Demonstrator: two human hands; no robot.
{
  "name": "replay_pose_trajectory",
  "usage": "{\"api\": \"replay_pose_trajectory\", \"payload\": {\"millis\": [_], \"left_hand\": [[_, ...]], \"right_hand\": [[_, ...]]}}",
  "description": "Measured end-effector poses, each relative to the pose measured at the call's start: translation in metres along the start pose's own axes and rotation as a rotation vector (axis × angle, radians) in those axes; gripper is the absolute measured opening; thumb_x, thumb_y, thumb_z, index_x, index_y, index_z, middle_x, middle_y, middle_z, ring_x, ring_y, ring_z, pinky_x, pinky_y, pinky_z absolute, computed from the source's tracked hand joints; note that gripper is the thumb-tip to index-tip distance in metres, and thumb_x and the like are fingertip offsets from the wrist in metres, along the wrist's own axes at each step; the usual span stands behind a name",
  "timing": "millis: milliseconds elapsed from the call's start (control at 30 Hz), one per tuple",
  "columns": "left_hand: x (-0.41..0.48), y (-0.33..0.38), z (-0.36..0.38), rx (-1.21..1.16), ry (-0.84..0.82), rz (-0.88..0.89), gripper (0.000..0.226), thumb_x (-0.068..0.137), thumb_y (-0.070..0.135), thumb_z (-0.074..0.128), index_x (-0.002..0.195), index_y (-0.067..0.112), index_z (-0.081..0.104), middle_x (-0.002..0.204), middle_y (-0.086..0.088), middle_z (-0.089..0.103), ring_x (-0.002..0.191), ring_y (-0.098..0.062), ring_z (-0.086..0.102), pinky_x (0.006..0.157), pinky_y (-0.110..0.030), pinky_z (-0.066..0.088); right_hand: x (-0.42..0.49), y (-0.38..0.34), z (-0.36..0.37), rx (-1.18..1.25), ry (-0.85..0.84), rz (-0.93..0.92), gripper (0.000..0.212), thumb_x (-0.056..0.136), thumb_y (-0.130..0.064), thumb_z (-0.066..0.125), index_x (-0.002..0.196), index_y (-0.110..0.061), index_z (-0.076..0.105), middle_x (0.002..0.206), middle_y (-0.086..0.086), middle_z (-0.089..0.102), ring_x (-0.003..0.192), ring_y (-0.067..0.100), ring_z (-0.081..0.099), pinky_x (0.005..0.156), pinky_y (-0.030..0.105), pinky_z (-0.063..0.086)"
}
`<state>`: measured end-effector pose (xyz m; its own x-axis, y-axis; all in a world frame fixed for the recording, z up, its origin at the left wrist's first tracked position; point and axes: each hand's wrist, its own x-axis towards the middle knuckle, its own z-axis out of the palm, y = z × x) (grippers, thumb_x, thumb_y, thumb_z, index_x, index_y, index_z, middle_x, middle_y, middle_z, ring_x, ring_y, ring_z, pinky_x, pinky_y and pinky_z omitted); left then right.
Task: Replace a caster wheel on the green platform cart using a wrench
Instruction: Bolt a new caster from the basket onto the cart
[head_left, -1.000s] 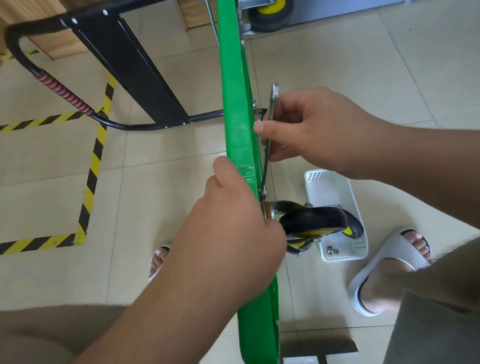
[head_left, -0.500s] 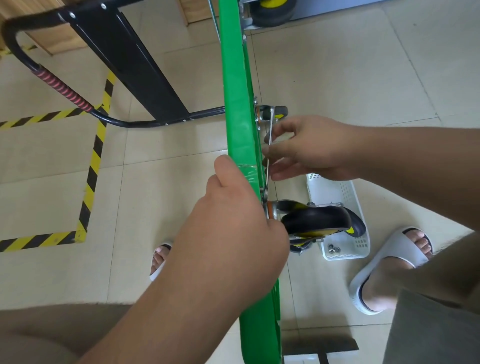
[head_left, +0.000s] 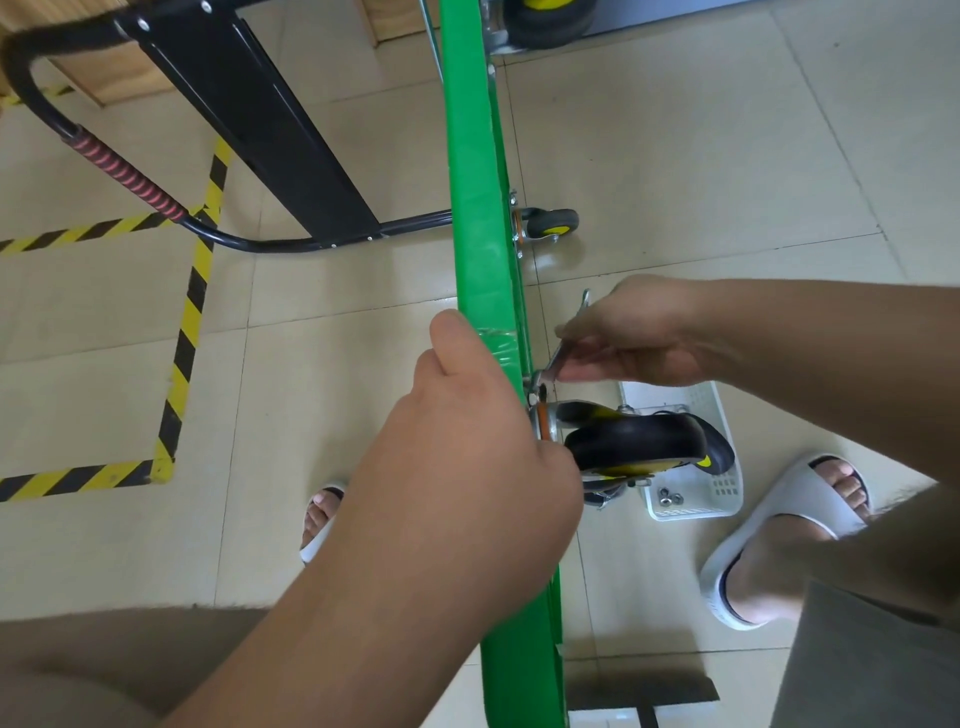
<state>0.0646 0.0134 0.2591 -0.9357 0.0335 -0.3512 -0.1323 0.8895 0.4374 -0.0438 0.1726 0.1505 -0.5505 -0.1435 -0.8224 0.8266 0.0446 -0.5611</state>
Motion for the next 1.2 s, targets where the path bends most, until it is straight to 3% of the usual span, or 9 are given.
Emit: {"api": "replay_pose_trajectory", "payload": {"millis": [67,167,333,433,533,667,867,1100,1200], "left_hand": [[0.001,0.000,0.001,0.008,0.005,0.002,0.042,0.090,0.033,0.064,0.111,0.025,0.028,0.105,-0.002,0.049,0.079,-0.023,0.058,0.056,-0.031,0.034],[0.001,0.000,0.003,0.019,0.017,0.007,0.043,0.090,0.032,0.065,0.113,0.024,0.029,0.106,-0.003,0.049,0.080,-0.024,0.058,0.059,-0.033,0.037],[0.001,-0.001,0.003,-0.007,0.007,-0.001,0.044,0.090,0.032,0.065,0.114,0.024,0.029,0.105,-0.002,0.048,0.079,-0.024,0.057,0.058,-0.033,0.036],[-0.001,-0.001,0.003,-0.029,0.027,0.018,0.039,0.088,0.032,0.064,0.106,0.028,0.029,0.096,0.002,0.047,0.074,-0.021,0.057,0.054,-0.031,0.034],[-0.002,-0.001,0.004,-0.041,0.039,0.029,0.039,0.087,0.032,0.064,0.107,0.028,0.030,0.094,0.003,0.047,0.073,-0.021,0.056,0.053,-0.030,0.033],[-0.002,0.000,0.006,-0.046,0.056,0.027,0.040,0.087,0.031,0.064,0.111,0.026,0.033,0.094,0.001,0.048,0.073,-0.023,0.057,0.054,-0.032,0.035],[-0.002,0.001,0.007,-0.057,0.082,0.012,0.040,0.087,0.029,0.065,0.114,0.025,0.036,0.096,-0.001,0.048,0.075,-0.024,0.056,0.053,-0.031,0.033],[-0.001,-0.005,0.006,-0.091,0.076,-0.020,0.046,0.085,0.028,0.068,0.115,0.029,0.033,0.098,0.007,0.044,0.082,-0.020,0.056,0.057,-0.033,0.042],[-0.001,-0.006,0.008,-0.101,0.098,-0.013,0.049,0.085,0.030,0.071,0.116,0.031,0.032,0.101,0.010,0.043,0.084,-0.017,0.057,0.061,-0.033,0.048]], "right_hand": [[-0.004,-0.006,-0.001,-0.087,0.060,-0.120,0.017,0.102,-0.005,0.058,0.112,0.009,0.057,0.092,0.022,0.073,0.083,0.027,0.077,0.074,0.036,0.065],[-0.016,-0.016,0.000,-0.229,0.146,-0.396,0.026,0.099,-0.009,0.064,0.121,0.001,0.055,0.098,0.022,0.073,0.082,0.028,0.078,0.079,0.040,0.064],[-0.052,-0.021,0.006,-0.450,0.118,-0.837,0.026,0.097,-0.015,0.067,0.119,-0.011,0.055,0.091,0.009,0.076,0.081,0.022,0.077,0.083,0.046,0.062],[-0.069,-0.012,0.006,-0.592,0.109,-0.977,0.025,0.095,-0.019,0.069,0.115,-0.019,0.053,0.092,0.002,0.074,0.086,0.018,0.075,0.085,0.049,0.059],[-0.077,0.001,0.006,-0.651,0.097,-1.027,0.027,0.094,-0.021,0.069,0.114,-0.028,0.052,0.093,-0.004,0.071,0.094,0.012,0.071,0.083,0.046,0.059],[-0.078,0.014,0.005,-0.650,0.082,-1.038,0.030,0.094,-0.020,0.068,0.120,-0.021,0.055,0.098,-0.002,0.070,0.102,0.013,0.067,0.080,0.036,0.060],[-0.071,0.024,0.007,-0.628,0.004,-1.038,0.027,0.094,-0.015,0.068,0.118,-0.016,0.057,0.102,-0.001,0.070,0.104,0.013,0.067,0.084,0.034,0.061],[-0.053,0.018,0.005,-0.545,0.034,-0.995,0.028,0.094,-0.018,0.070,0.119,-0.018,0.058,0.100,0.003,0.069,0.096,0.020,0.071,0.084,0.050,0.059],[-0.042,0.011,0.004,-0.387,-0.002,-0.887,0.025,0.096,-0.011,0.068,0.119,-0.016,0.058,0.097,0.012,0.070,0.087,0.029,0.075,0.084,0.047,0.062]]}}
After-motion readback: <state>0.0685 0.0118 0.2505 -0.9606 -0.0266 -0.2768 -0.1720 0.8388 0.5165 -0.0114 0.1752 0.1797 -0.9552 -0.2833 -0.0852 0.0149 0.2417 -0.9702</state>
